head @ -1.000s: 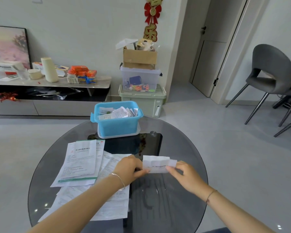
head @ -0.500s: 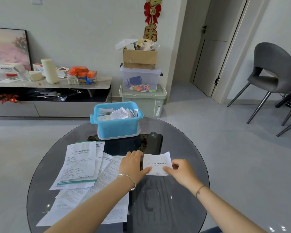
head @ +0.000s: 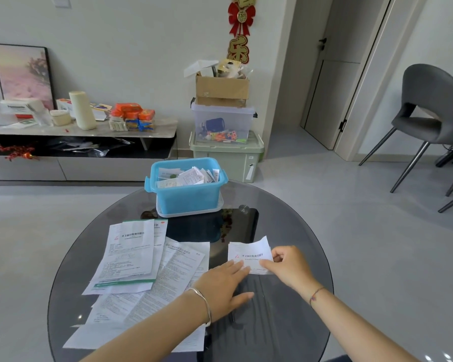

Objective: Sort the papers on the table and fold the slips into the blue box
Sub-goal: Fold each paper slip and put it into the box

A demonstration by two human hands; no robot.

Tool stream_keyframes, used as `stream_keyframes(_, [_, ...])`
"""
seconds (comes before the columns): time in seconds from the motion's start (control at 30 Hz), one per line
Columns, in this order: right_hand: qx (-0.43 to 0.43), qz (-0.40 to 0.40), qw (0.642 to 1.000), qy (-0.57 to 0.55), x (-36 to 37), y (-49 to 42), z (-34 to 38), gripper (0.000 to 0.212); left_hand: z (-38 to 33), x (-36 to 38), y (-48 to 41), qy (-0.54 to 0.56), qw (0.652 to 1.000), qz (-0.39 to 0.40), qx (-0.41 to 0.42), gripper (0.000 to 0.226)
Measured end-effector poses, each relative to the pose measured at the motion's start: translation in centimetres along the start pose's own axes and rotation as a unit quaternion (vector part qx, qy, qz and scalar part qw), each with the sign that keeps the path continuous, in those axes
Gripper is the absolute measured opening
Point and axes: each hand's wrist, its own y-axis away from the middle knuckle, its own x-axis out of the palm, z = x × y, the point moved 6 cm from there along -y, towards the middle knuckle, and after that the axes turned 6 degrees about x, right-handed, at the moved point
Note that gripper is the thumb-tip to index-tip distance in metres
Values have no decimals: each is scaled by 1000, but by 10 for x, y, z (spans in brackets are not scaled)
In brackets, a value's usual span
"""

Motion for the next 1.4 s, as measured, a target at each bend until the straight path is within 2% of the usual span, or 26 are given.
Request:
stream_keyframes(0.2, [4, 5, 1000, 12, 0, 3, 2, 24, -2, 3, 2, -18, 1000, 10, -6, 66])
stream_keyframes(0.4, [-3, 11, 1000, 21, 1, 4, 5, 14, -4, 6, 4, -37, 999, 12, -13, 67])
stream_keyframes(0.6, [5, 6, 1000, 3, 1, 6, 2, 36, -4, 4, 3, -44, 999, 27, -10, 67])
stream_keyframes(0.7, [-62, -14, 997, 54, -2, 16, 10, 39, -4, 1, 3, -58, 998, 28, -2, 66])
stream_keyframes(0.77, [-172, -58, 974, 134, -3, 25, 17, 33, -4, -2, 4, -62, 998, 25, 5, 63])
stream_keyframes(0.87, [-340, -107, 909, 216, 1, 44, 24, 16, -5, -3, 5, -65, 998, 20, 10, 60])
stream_keyframes(0.93, [-395, -94, 879, 249, 6, 54, 25, 23, -6, -3, 5, -69, 997, 20, 9, 59])
stream_keyframes(1.0, [-414, -77, 867, 267, 12, 61, 23, 22, -6, -2, 5, -73, 997, 19, 10, 59])
stream_keyframes(1.23, [-431, -81, 829, 347, 15, 61, 12, 40, -4, -3, 2, -104, 994, 29, 26, 56])
stream_keyframes(1.4, [-409, -97, 836, 351, 3, 57, -2, 37, 4, -5, 7, -134, 990, 40, 31, 55])
